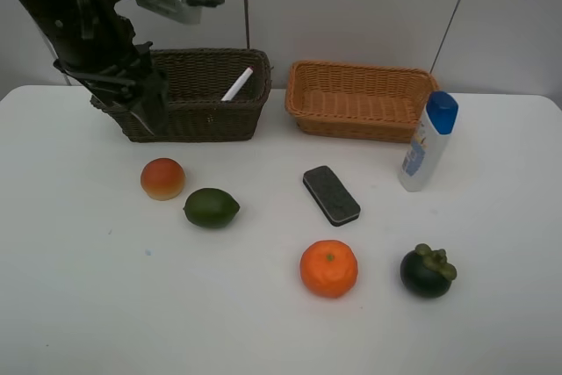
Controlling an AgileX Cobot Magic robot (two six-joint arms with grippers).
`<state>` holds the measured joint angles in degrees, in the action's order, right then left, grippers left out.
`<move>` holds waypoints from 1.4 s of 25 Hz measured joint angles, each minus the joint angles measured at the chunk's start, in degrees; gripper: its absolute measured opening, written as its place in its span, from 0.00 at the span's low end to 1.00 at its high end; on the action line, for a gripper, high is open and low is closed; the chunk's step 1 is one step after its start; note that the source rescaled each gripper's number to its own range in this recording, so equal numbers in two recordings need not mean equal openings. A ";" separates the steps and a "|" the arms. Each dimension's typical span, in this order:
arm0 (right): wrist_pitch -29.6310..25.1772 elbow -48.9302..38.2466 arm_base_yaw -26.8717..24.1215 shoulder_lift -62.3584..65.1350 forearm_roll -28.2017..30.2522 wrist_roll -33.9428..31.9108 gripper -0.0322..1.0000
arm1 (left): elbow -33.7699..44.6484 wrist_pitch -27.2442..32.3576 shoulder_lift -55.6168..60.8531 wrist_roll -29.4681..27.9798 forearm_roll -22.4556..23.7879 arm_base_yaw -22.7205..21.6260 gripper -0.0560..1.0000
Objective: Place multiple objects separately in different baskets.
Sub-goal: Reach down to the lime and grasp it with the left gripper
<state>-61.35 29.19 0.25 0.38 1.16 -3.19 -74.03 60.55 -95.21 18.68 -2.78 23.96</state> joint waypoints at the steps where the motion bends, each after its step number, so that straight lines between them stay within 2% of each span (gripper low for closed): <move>1: 0.00 0.00 0.00 0.00 0.00 0.00 1.00 | 0.00 0.65 -0.11 2.73 0.15 1.13 1.00; 4: 0.00 0.00 0.00 0.00 0.00 0.00 1.00 | 0.00 -0.24 -0.75 7.12 0.27 5.32 1.00; 11: 0.00 0.00 0.00 0.00 0.00 0.00 1.00 | 0.00 -2.11 -8.06 8.19 0.58 11.11 1.00; 15: 0.00 0.00 0.00 0.00 0.00 0.00 1.00 | 0.00 -5.44 -13.43 8.52 2.78 11.42 1.00; 29: 0.00 0.00 0.00 0.00 0.00 0.00 1.00 | -0.04 -16.47 -26.33 8.52 3.08 11.42 1.00; 35: 0.00 0.00 0.00 0.00 0.00 0.00 1.00 | -0.12 -18.28 -28.83 8.56 3.37 11.42 1.00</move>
<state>-61.35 29.19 0.25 0.38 1.16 -3.19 -74.15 42.27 -124.04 27.25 0.60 35.38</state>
